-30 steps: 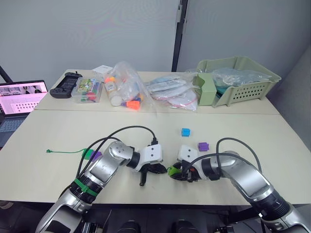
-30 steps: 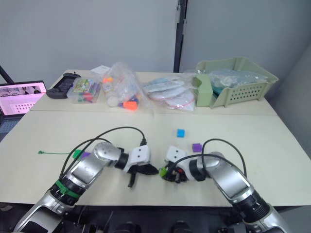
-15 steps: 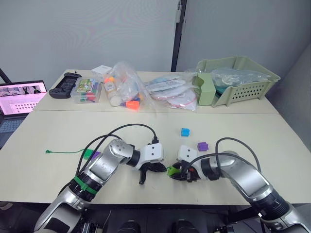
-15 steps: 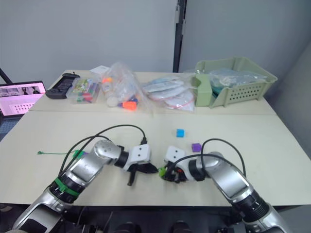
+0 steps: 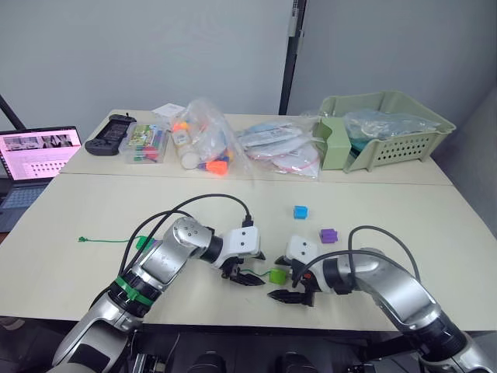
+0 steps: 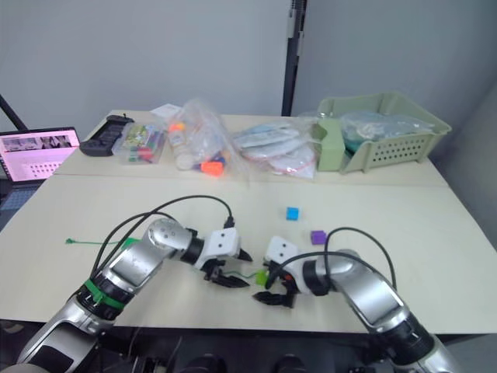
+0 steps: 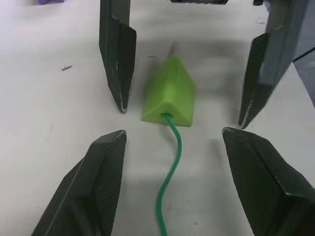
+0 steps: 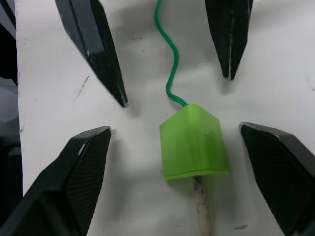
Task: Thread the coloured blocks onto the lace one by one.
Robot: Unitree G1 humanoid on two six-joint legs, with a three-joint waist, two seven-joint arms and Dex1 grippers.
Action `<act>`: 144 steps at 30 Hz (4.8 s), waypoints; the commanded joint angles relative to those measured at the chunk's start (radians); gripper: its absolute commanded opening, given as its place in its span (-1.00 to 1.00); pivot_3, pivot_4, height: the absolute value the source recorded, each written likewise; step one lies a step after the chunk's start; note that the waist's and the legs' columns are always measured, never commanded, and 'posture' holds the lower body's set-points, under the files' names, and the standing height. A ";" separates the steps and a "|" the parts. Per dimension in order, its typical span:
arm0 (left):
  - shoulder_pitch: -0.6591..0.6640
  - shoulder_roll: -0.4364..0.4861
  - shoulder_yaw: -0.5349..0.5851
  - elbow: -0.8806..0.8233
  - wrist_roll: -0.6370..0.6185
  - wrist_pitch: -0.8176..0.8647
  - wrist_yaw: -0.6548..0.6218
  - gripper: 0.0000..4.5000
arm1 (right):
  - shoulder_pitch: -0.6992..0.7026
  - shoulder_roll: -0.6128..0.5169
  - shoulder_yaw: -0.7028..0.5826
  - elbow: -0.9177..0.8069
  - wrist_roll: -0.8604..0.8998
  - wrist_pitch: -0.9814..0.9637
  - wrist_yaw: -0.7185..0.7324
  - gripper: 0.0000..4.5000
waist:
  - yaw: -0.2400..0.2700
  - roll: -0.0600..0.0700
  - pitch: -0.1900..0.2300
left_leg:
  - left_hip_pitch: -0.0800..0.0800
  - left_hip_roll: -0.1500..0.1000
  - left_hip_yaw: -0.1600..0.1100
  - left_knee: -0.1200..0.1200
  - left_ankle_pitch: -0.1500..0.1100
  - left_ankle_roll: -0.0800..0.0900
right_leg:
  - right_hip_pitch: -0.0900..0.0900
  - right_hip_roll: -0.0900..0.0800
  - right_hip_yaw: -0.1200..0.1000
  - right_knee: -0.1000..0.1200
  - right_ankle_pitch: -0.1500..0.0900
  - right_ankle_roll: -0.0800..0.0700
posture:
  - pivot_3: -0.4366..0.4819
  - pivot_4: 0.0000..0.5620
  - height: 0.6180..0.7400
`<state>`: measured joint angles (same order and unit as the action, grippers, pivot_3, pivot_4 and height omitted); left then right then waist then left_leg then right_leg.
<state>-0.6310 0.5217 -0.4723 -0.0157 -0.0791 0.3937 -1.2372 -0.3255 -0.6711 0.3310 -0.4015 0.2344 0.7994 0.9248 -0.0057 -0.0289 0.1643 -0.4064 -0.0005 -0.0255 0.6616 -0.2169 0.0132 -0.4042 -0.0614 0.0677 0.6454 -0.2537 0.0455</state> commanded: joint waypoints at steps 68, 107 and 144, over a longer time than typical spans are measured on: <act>0.060 0.488 0.187 0.652 0.151 -0.660 -0.170 -0.41 | -0.046 -0.143 0.017 0.046 -0.064 -0.137 0.107 -1.00 | -0.039 0.003 -0.001 | 0.006 0.008 0.004 -0.002 0.000 0.000 | 0.000 0.004 0.000 0.002 -0.001 -0.003 | -0.05 -0.47 1.00; 0.003 -0.026 0.053 0.102 0.053 -0.191 0.004 0.90 | -0.225 0.033 0.147 0.078 -0.123 0.014 0.035 -1.00 | -0.013 0.001 0.000 | -0.010 0.001 0.001 0.005 0.000 0.000 | -0.016 0.001 0.001 0.013 0.000 -0.003 | -0.05 -0.47 1.00; -0.002 0.017 0.042 0.034 0.056 -0.125 -0.018 0.09 | -0.234 0.010 0.128 0.053 -0.096 0.054 0.030 -1.00 | -0.009 0.001 0.000 | -0.010 0.001 0.001 0.006 0.000 0.000 | -0.016 0.000 0.001 0.015 0.000 -0.003 | -0.05 -0.47 1.00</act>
<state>-0.6281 0.5350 -0.4296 0.0371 -0.0256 0.2695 -1.2570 -0.5426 -0.6516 0.4816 -0.3212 0.1339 0.8440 0.9557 -0.0150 -0.0280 0.1646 -0.4161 0.0001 -0.0248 0.6674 -0.2171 0.0135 -0.4204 -0.0608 0.0683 0.6606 -0.2542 0.0425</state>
